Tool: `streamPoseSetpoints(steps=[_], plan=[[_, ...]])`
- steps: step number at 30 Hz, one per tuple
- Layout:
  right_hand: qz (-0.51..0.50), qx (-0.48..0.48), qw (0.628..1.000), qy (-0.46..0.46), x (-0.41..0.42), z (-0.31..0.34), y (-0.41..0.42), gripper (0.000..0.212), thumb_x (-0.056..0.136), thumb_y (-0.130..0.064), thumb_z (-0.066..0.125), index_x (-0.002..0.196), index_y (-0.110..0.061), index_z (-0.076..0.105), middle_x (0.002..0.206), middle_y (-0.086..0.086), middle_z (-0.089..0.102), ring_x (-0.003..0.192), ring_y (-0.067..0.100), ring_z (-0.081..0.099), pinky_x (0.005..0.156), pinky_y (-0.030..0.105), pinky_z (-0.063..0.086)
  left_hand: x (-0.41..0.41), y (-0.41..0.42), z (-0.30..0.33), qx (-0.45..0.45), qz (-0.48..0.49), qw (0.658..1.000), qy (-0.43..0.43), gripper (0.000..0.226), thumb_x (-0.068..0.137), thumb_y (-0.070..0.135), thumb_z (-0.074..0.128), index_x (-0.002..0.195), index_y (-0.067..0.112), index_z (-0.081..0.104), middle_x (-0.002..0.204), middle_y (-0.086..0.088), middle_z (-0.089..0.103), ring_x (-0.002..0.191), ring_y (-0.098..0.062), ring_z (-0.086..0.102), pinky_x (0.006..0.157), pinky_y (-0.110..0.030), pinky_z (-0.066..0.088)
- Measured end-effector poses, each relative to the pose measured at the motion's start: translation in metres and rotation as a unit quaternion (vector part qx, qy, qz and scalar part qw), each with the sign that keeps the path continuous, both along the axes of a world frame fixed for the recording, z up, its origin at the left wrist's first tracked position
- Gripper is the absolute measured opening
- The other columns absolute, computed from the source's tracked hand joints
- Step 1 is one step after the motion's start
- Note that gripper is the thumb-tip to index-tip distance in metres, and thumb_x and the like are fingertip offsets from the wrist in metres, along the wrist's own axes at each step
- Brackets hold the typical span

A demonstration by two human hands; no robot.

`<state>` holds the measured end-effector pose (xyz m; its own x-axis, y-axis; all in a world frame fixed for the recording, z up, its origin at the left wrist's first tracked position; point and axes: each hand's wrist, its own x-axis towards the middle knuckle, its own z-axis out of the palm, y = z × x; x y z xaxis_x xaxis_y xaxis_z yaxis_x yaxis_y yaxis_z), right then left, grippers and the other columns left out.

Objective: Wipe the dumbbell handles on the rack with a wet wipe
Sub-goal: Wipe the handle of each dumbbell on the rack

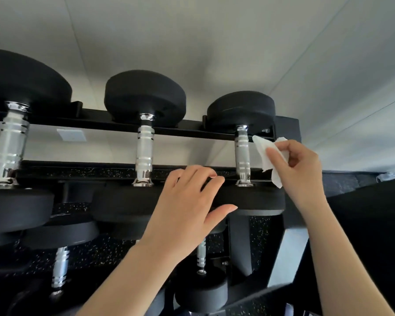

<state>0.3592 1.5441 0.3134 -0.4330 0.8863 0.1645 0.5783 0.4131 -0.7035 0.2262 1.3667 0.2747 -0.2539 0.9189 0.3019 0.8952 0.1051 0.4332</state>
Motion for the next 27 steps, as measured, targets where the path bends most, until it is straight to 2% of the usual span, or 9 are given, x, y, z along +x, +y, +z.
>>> streamPoseSetpoints(steps=[3,7,10,12,14,18,22,25,27], plan=[[0.020,-0.002,1.000,-0.016,0.005,-0.011,0.026,0.006,0.086,-0.022,0.063,0.081,-0.024,0.063,0.066,-0.007,0.059,0.054,0.002,0.044,0.053,0.011,0.034,0.025,0.018,-0.009,-0.022,0.008,1.000,-0.007,0.053,0.091,0.055,0.039,0.115,0.015,0.063,0.111,0.001,0.060,0.107,-0.020,0.056,0.089,-0.040,0.045],[0.056,0.001,0.998,-0.005,-0.005,-0.024,0.056,0.006,0.086,-0.022,0.063,0.083,-0.017,0.065,0.064,-0.013,0.054,0.054,-0.002,0.045,0.054,0.007,0.034,0.055,0.039,-0.016,-0.047,0.025,0.998,-0.026,0.055,0.091,0.056,0.038,0.119,0.015,0.061,0.113,0.003,0.059,0.106,-0.018,0.056,0.088,-0.037,0.046],[0.081,0.002,0.997,0.012,-0.019,-0.036,0.073,0.008,0.086,-0.023,0.063,0.088,-0.016,0.067,0.072,-0.016,0.055,0.063,-0.005,0.048,0.063,0.007,0.034,0.070,0.047,-0.017,-0.038,0.053,0.996,-0.052,0.055,0.090,0.057,0.041,0.121,0.016,0.058,0.114,0.005,0.059,0.107,-0.013,0.052,0.091,-0.030,0.039],[0.087,0.008,0.996,0.030,-0.028,-0.045,0.079,0.009,0.085,-0.022,0.065,0.091,-0.016,0.068,0.088,-0.009,0.060,0.076,0.000,0.050,0.073,0.013,0.039,0.075,0.048,-0.017,-0.023,0.074,0.994,-0.074,0.053,0.089,0.057,0.043,0.122,0.017,0.057,0.114,0.007,0.058,0.107,-0.010,0.049,0.092,-0.026,0.035],[0.075,0.011,0.996,0.052,-0.034,-0.053,0.079,0.010,0.083,-0.018,0.067,0.092,-0.013,0.070,0.101,-0.001,0.059,0.086,0.007,0.050,0.074,0.006,0.037,0.079,0.048,-0.017,-0.013,0.091,0.992,-0.083,0.052,0.088,0.056,0.045,0.122,0.018,0.057,0.114,0.007,0.057,0.107,-0.008,0.047,0.093,-0.024,0.032],[0.040,0.017,0.996,0.077,-0.041,-0.059,0.072,0.013,0.081,-0.011,0.068,0.093,-0.008,0.071,0.102,0.002,0.056,0.087,0.004,0.048,0.074,-0.003,0.035,0.084,0.050,-0.017,-0.008,0.111,0.989,-0.094,0.053,0.087,0.055,0.046,0.121,0.016,0.058,0.115,0.005,0.057,0.107,-0.008,0.047,0.094,-0.021,0.029],[0.019,-0.032,0.996,0.082,-0.048,-0.055,0.073,0.012,0.080,-0.013,0.069,0.093,-0.014,0.070,0.102,0.001,0.064,0.088,0.007,0.054,0.071,0.001,0.039,0.085,0.050,-0.020,-0.009,0.119,0.986,-0.116,0.054,0.087,0.056,0.047,0.121,0.016,0.059,0.116,0.007,0.056,0.108,-0.008,0.048,0.093,-0.020,0.030],[0.002,-0.064,0.995,0.072,-0.053,-0.050,0.072,0.013,0.081,-0.016,0.069,0.093,-0.015,0.070,0.099,-0.002,0.066,0.092,0.010,0.059,0.078,0.014,0.044,0.086,0.050,-0.021,-0.005,0.123,0.985,-0.122,0.054,0.087,0.056,0.047,0.121,0.017,0.059,0.116,0.008,0.055,0.108,-0.008,0.047,0.094,-0.020,0.030],[0.009,-0.093,0.994,0.051,-0.051,-0.045,0.074,0.015,0.082,-0.016,0.069,0.096,-0.014,0.070,0.098,-0.004,0.065,0.090,0.008,0.057,0.080,0.016,0.043,0.087,0.050,-0.022,-0.003,0.124,0.984,-0.127,0.054,0.087,0.056,0.047,0.121,0.017,0.059,0.116,0.008,0.054,0.108,-0.007,0.047,0.095,-0.020,0.030]])
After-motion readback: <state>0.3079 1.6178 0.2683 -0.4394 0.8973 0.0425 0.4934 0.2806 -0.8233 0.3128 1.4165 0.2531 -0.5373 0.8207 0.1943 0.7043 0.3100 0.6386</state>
